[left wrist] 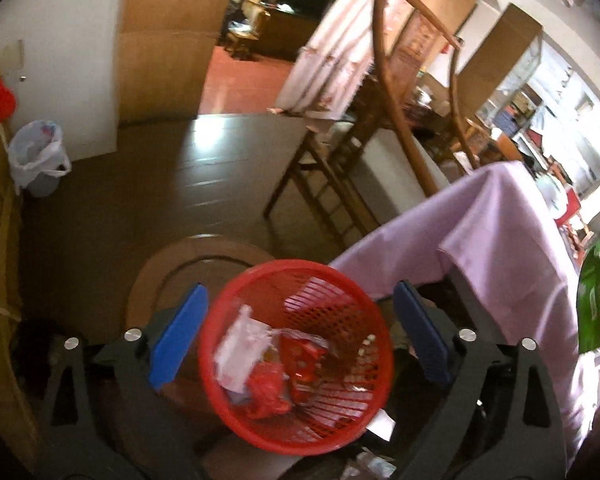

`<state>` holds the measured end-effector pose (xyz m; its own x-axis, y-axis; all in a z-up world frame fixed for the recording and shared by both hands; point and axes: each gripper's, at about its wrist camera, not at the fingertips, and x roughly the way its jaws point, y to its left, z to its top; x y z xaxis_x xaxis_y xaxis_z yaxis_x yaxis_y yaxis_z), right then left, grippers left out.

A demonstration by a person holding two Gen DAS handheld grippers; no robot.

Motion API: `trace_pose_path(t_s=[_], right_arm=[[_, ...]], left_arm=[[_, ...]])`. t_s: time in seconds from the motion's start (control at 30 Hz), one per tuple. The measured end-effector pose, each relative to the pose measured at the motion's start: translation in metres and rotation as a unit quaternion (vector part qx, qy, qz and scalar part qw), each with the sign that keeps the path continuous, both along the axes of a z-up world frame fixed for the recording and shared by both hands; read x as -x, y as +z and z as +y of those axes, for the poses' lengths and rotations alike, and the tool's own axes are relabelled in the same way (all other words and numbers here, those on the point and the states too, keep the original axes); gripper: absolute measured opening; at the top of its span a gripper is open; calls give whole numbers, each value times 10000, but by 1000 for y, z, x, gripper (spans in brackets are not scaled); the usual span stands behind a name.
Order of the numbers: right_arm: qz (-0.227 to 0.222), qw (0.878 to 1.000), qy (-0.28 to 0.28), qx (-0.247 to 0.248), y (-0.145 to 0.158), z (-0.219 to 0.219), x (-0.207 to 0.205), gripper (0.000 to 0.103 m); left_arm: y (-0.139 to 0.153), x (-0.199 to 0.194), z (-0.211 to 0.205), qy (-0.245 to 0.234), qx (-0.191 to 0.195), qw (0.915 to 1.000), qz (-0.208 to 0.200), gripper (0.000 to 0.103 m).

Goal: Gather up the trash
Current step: 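Carry the tissue and green packet over to the red wastebasket, then open both tools to drop the tissue and packet into the wastebasket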

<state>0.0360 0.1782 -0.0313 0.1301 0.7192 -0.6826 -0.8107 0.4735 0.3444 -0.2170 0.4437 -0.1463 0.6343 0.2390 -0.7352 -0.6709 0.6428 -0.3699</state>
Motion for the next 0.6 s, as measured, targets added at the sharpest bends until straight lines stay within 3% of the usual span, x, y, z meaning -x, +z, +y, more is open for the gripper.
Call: trace_pose_path(t_s=[0.17, 0.2, 0.27, 0.47, 0.6], right_arm=[[267, 9975, 622, 194, -17, 59, 21, 26], [312, 9967, 719, 227, -19, 71, 24, 39], [320, 9963, 766, 212, -19, 84, 27, 55], [45, 9976, 642, 245, -12, 74, 23, 56], [122, 9989, 394, 217, -11, 52, 7, 56]], left_arm=[[2, 9, 10, 283, -210, 9992, 164, 93], [3, 8, 10, 308, -223, 9991, 190, 93], [4, 7, 10, 353, -261, 9988, 236, 93], [8, 1, 5, 381, -508, 9977, 258, 95], [9, -7, -5, 239, -535, 9980, 257, 95]])
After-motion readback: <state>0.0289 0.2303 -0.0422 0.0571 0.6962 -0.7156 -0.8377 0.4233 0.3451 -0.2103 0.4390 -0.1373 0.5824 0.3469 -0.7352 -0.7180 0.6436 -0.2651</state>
